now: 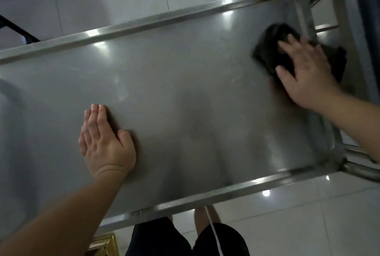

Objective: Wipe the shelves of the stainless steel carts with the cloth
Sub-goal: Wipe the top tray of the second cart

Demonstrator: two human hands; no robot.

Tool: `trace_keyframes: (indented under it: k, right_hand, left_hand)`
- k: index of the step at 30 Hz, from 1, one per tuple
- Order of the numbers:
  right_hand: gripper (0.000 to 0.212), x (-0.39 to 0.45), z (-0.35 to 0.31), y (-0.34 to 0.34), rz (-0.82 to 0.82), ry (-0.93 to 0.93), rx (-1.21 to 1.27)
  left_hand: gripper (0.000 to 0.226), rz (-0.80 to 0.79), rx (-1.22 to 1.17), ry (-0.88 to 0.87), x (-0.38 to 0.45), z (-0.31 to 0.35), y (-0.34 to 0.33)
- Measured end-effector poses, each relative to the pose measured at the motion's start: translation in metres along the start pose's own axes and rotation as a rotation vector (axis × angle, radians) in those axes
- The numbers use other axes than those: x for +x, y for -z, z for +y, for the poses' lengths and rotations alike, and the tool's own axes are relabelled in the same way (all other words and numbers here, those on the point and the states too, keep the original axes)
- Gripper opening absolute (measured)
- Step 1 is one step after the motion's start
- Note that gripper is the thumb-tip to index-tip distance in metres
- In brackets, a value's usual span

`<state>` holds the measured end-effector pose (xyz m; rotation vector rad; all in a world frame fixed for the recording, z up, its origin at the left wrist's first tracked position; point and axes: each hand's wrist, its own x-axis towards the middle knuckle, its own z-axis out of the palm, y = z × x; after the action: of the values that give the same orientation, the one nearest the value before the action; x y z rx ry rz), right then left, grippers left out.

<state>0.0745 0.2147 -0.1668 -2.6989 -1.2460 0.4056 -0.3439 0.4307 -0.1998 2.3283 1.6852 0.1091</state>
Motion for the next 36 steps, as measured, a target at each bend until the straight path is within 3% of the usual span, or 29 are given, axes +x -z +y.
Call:
trace_keyframes:
  k: [5,8,10,14,18,22,25,28,32,36]
  right_hand:
    - [0.067,-0.164,0.000,-0.029,-0.059,-0.163,0.055]
    - [0.065,-0.229,0.003,-0.038,-0.168,-0.110,0.043]
    - [0.064,-0.229,0.006,-0.036,-0.208,-0.065,0.027]
    - [0.062,-0.164,-0.013,-0.035,-0.140,0.090,0.004]
    - [0.062,-0.034,-0.046,-0.031,-0.001,0.241,-0.025]
    - [0.064,0.104,-0.079,-0.016,-0.003,0.168,0.001]
    - [0.063,0.128,-0.094,-0.017,0.045,0.123,-0.002]
    - [0.061,0.083,-0.094,-0.024,0.016,0.173,0.016]
    - [0.056,-0.046,-0.075,-0.037,-0.005,0.278,0.028]
    - [0.061,-0.195,-0.058,-0.055,-0.202,0.397,0.001]
  left_hand:
    - [0.079,-0.008,0.008,-0.005,0.000,-0.003,-0.001]
    - [0.078,0.002,0.009,-0.014,0.000,-0.006,-0.003]
    - [0.078,0.014,0.005,-0.016,-0.001,-0.006,-0.004]
    - [0.077,0.032,-0.002,-0.030,0.000,-0.006,-0.007]
    - [0.077,0.046,-0.004,-0.031,-0.001,-0.006,-0.007]
    - [0.078,0.034,0.000,-0.041,-0.001,-0.006,-0.006]
    - [0.077,0.034,0.003,-0.042,-0.001,-0.007,-0.006]
    - [0.077,0.034,-0.003,-0.037,-0.002,-0.008,-0.007]
    - [0.077,0.025,-0.009,-0.034,0.000,-0.007,-0.006]
    - [0.077,0.020,-0.014,-0.016,-0.002,-0.007,-0.005]
